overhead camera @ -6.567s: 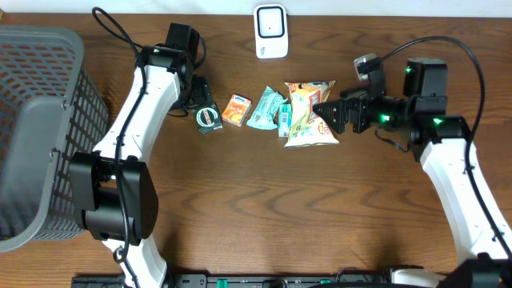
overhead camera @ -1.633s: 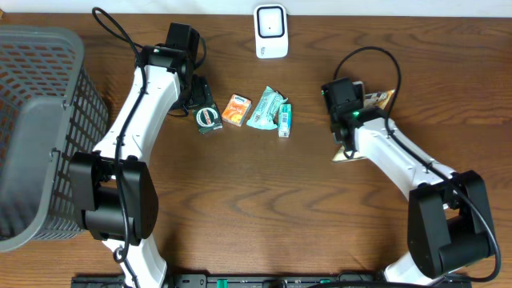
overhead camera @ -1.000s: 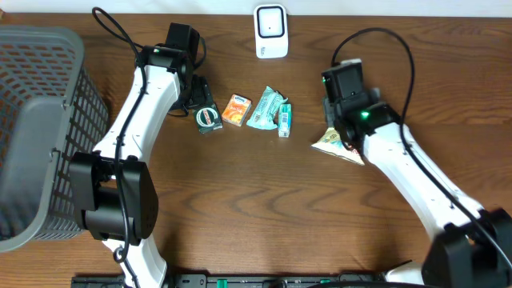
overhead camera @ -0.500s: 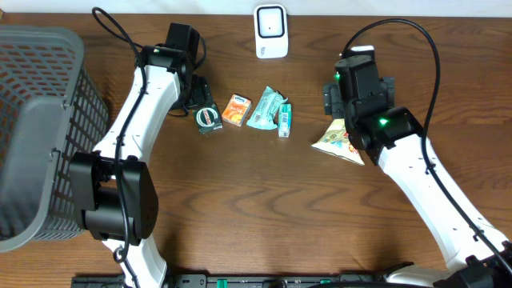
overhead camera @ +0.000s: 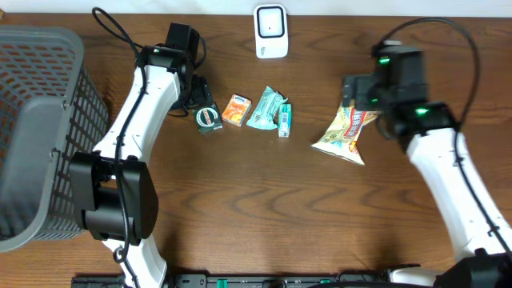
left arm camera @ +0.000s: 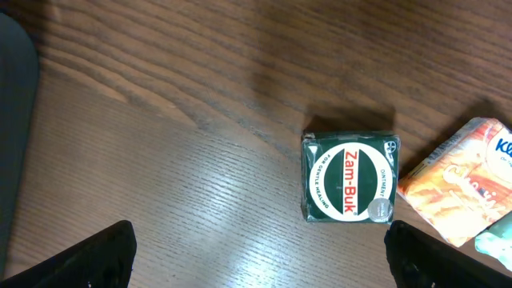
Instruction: Scan the item barcode
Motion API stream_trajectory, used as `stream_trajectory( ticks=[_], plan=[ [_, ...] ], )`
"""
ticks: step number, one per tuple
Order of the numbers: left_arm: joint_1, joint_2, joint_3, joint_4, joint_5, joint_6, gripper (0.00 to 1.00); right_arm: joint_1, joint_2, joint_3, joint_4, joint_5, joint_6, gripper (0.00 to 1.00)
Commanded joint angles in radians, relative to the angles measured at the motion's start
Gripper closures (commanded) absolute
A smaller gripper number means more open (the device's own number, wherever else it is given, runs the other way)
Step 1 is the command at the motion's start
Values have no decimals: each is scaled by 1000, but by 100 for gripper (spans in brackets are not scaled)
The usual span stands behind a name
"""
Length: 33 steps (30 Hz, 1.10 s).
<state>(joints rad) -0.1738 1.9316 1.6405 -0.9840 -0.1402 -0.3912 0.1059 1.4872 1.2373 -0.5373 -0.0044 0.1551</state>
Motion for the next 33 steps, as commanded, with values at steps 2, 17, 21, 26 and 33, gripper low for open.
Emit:
stream_trajectory(
  ticks=[2,17,21,26,33],
  plan=[
    [0,-7,5,-2,-6,9,2,-185,-23,22,-2,-317,9,1],
    [0,-7,5,-2,-6,9,2,-359,232,21,-12,-555,43,1],
    [0,-7,5,-2,-6,9,2,-367,327,21,-15,-556,103,1],
    [0,-7,5,-2,-6,9,2,-373,410,21,-14,-600,102,1],
    [0,-7,5,-2,-6,9,2,-367,488,21,-26,-646,103,1]
  ],
)
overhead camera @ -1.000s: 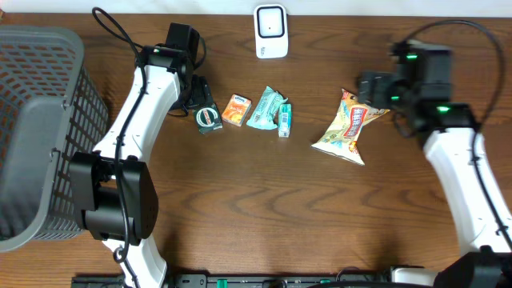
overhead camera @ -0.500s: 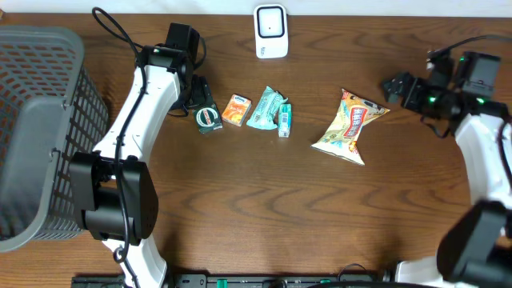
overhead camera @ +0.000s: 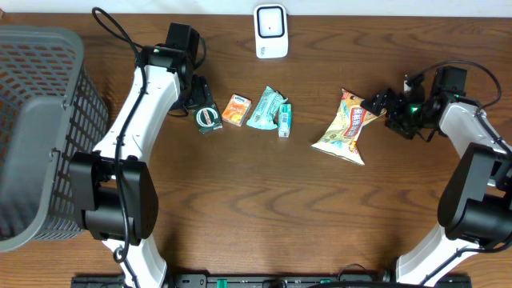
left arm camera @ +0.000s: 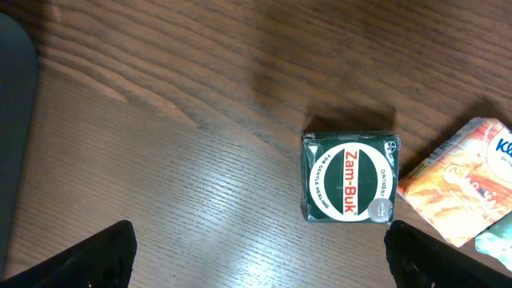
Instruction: Scan the item barcode
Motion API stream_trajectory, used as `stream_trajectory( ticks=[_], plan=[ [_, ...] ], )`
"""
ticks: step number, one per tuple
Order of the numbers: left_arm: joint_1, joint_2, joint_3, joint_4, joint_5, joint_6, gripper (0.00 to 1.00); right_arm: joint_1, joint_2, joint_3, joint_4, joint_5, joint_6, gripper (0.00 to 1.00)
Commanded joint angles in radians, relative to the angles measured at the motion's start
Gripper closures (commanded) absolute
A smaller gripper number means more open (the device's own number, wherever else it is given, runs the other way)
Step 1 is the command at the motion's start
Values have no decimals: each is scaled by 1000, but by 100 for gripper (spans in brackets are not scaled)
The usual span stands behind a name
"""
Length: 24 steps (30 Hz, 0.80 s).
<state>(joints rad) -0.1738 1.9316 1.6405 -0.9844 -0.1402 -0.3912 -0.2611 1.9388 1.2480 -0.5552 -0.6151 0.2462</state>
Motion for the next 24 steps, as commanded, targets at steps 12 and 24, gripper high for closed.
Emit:
stream_trajectory(
  ticks=[12,24],
  plan=[
    [0,-7,5,-2,-6,9,2,90,147,-1,39,-60,12,3],
    [0,-7,5,-2,-6,9,2,156,139,19,93,-129,71,99]
  ],
)
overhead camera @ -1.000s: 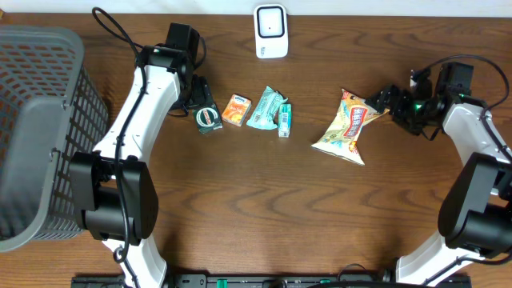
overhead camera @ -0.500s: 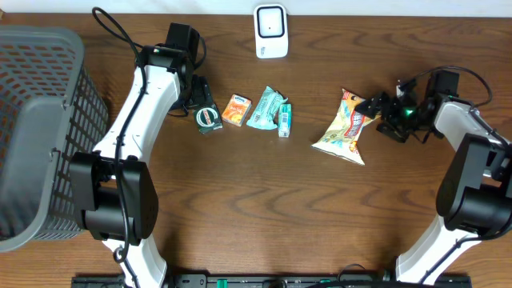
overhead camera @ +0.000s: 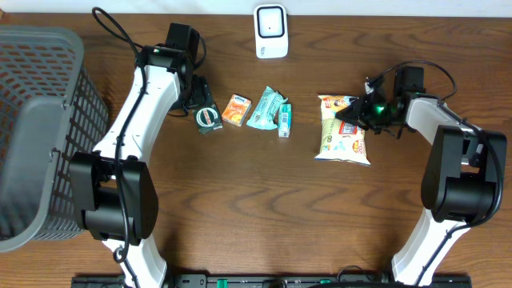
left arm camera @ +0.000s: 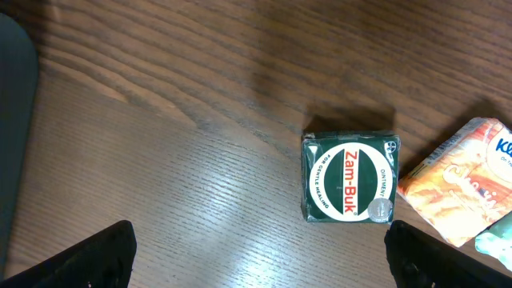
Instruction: Scan the item barcode
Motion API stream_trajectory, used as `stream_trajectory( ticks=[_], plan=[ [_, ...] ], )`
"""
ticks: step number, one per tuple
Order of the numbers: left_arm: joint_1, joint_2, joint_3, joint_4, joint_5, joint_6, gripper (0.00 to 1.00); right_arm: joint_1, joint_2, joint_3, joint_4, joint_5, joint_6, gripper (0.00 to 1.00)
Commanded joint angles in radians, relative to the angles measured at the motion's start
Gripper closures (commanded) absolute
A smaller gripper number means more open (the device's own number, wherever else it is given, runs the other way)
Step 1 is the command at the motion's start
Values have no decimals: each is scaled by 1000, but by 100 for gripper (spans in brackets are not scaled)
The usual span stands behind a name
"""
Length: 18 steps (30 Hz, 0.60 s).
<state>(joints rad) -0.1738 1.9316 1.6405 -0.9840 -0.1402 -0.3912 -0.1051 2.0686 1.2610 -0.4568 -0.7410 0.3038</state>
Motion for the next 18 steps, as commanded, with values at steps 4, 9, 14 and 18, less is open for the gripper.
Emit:
stream_trajectory(
  ticks=[4,9,14,18],
  plan=[
    [0,-7,5,-2,-6,9,2,2,-47,31,-26,8,-7,99],
    [0,-7,5,-2,-6,9,2,37,-203,61,-84,265,-15,99],
    [0,-7,5,-2,-6,9,2,186,-420,61,-163,870,-51,99],
    [0,-7,5,-2,-6,9,2,362,-438,59,-217,1484,-51,99]
  ],
)
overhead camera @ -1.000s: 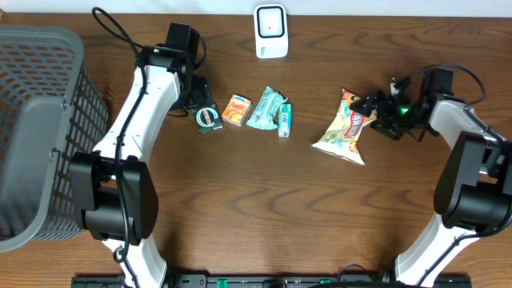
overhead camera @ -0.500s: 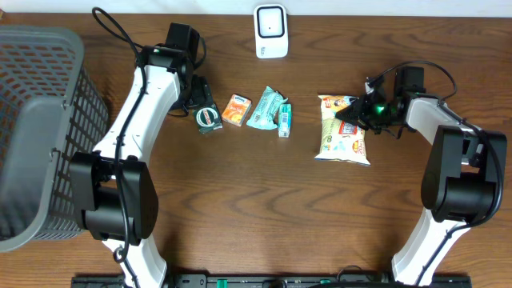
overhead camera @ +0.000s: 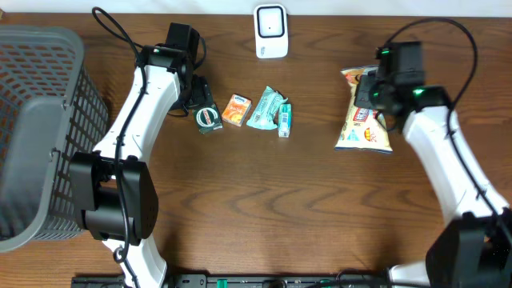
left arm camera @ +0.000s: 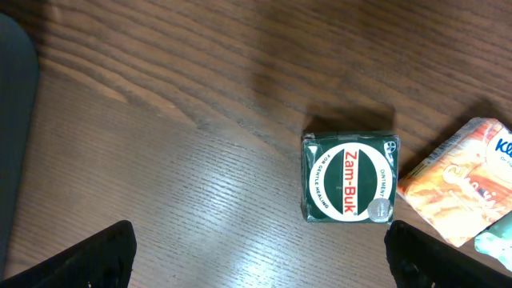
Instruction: Scan the item barcode
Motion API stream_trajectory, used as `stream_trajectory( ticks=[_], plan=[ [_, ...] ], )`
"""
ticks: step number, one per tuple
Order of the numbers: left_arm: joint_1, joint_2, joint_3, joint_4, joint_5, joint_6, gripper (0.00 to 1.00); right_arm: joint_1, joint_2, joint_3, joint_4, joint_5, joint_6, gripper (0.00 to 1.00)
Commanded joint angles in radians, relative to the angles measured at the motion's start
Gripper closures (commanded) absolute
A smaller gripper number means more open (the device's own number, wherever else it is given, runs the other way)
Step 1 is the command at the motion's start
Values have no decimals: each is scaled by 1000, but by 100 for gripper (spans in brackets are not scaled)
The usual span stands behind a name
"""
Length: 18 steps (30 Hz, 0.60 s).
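A yellow snack bag [overhead camera: 365, 126] hangs lengthwise at the right of the table, its top end under my right gripper [overhead camera: 374, 90], which is shut on it; the wrist hides the fingers from above. The white barcode scanner [overhead camera: 271, 32] stands at the back edge, left of the bag. My left gripper [left arm camera: 260, 260] is open and holds nothing. It hovers just behind a green Zam-Buk box [left arm camera: 350, 178], and its dark fingertips [left arm camera: 88, 256] show at the bottom corners of the left wrist view.
Between the arms lies a row of items: the Zam-Buk box [overhead camera: 208, 118], an orange packet [overhead camera: 236, 110], a teal wrapper [overhead camera: 265, 108] and a small green box [overhead camera: 285, 118]. A grey mesh basket [overhead camera: 40, 128] fills the left edge.
The snack bag has moved right and toward the back with my right gripper, from lying beside the small green box to hanging near the right rear. The left arm has not moved.
The right gripper was first over the slanted snack bag on the table. Then the arm reached in low from the right at the bag's top end. Then the bag lay turned square, and now it is carried farther back. The left side stayed unchanged.
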<state>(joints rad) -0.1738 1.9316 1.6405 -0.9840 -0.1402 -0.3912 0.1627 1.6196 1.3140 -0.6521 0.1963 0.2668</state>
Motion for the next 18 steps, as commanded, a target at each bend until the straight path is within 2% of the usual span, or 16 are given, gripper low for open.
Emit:
stream_trajectory(
  ticks=[1,3,6,12,13,15,18],
  plan=[
    [0,-7,5,-2,-6,9,2,126,29,5,-31,655,-14,99],
    [0,-7,5,-2,-6,9,2,158,61,5,-37,723,-32,99],
    [0,-7,5,-2,-6,9,2,214,163,5,-37,714,-111,99],
    [0,-7,5,-2,-6,9,2,335,315,5,-37,713,-111,98],
    [0,-7,5,-2,-6,9,3,359,319,5,-35,709,-110,88],
    [0,-7,5,-2,-6,9,2,414,318,6,-19,689,-103,61],
    [0,-7,5,-2,-6,9,2,485,316,20,8,609,-104,36]
  ],
)
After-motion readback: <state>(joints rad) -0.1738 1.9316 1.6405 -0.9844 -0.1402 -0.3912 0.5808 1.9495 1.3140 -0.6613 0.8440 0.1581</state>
